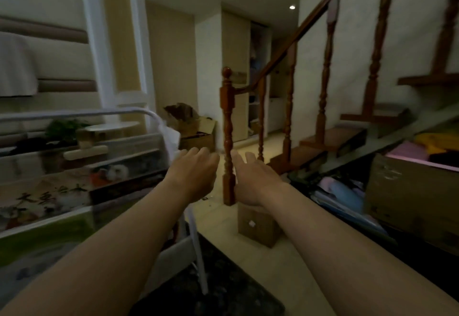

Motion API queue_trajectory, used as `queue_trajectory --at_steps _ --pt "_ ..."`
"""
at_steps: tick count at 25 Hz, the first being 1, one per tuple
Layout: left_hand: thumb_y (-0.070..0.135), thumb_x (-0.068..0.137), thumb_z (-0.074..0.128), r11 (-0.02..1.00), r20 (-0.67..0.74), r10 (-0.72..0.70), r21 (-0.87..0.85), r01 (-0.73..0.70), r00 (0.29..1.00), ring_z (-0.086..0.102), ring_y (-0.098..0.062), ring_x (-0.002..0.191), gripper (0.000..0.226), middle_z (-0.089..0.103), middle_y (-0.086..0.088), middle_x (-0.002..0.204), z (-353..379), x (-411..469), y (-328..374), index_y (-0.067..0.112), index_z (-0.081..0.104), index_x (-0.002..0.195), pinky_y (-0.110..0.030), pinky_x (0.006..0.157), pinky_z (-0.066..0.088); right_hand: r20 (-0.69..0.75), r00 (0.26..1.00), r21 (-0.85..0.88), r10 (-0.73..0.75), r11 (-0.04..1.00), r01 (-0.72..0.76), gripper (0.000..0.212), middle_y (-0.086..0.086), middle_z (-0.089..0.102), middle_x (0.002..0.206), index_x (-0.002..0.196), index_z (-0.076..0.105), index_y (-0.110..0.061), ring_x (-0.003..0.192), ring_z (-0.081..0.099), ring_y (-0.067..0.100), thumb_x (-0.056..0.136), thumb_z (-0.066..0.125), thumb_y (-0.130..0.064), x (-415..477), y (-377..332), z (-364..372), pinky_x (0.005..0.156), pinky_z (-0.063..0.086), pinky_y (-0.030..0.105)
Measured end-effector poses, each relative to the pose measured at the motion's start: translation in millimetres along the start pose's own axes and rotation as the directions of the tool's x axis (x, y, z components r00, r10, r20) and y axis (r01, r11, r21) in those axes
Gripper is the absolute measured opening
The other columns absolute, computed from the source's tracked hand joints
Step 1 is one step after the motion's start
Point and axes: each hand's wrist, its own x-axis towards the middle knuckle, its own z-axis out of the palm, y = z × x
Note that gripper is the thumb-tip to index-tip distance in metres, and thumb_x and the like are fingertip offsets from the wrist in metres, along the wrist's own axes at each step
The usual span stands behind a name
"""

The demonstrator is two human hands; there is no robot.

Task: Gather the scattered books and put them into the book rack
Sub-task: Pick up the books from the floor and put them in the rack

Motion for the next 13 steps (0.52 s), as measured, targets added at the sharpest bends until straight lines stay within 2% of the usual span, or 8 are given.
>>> queue_trajectory --at_steps 4,6,10,11,13 --pt "0.036 0.096 0.051 0.982 0.052 0.150 -0.122 -0.143 0.987 0.054 -0.024 0.106 0.034 0.054 -0.007 0.120 25.6 36.2 114.2 0.019 0.047 0.125 -0.036 0.088 0.047 0.021 0.985 0.038 0.172 0.984 -0.173 0.086 0.015 0.021 0.155 0.157 0.004 -0.024 0.138 0.032 0.039 0.093 0.059 -0.040 -44.0 108.4 11.7 0.108 0.037 0.050" --pt "0.036 0.097 0.046 0.966 0.080 0.207 -0.172 -0.191 0.975 0.054 -0.025 0.103 0.031 0.054 -0.008 0.118 44.2 47.1 172.0 0.018 0.047 0.123 -0.037 0.085 0.046 0.032 0.964 0.053 0.264 0.963 -0.265 0.084 0.015 0.017 0.158 0.157 0.004 -0.022 0.141 0.028 0.040 0.094 0.058 -0.037 -66.5 161.2 27.9 0.107 0.035 0.050" --pt "0.036 0.098 0.042 0.914 0.182 0.327 -0.308 -0.262 0.927 0.047 -0.024 0.084 0.021 0.053 -0.008 0.109 97.4 36.7 287.8 0.018 0.043 0.109 -0.036 0.070 0.038 0.130 0.876 0.069 0.464 0.877 -0.475 0.085 0.017 0.014 0.160 0.158 0.003 -0.021 0.140 0.029 0.043 0.095 0.059 -0.035 -118.9 256.7 92.8 0.109 0.036 0.053" --pt "0.036 0.098 0.042 0.904 0.209 0.360 -0.320 -0.285 0.909 0.047 -0.024 0.085 0.022 0.052 -0.008 0.110 114.0 31.0 311.1 0.018 0.042 0.110 -0.037 0.070 0.038 0.162 0.850 0.057 0.501 0.856 -0.515 0.085 0.017 0.015 0.159 0.158 0.002 -0.022 0.139 0.030 0.043 0.096 0.058 -0.036 -132.2 274.6 111.8 0.109 0.035 0.054" --pt "0.036 0.098 0.043 0.876 0.248 0.429 -0.347 -0.334 0.869 0.052 -0.027 0.098 0.028 0.052 -0.009 0.118 147.3 20.0 352.4 0.017 0.044 0.118 -0.039 0.077 0.040 0.224 0.795 0.020 0.564 0.813 -0.582 0.083 0.017 0.020 0.156 0.157 0.004 -0.022 0.136 0.033 0.042 0.094 0.058 -0.034 -159.8 308.7 150.0 0.108 0.035 0.053"
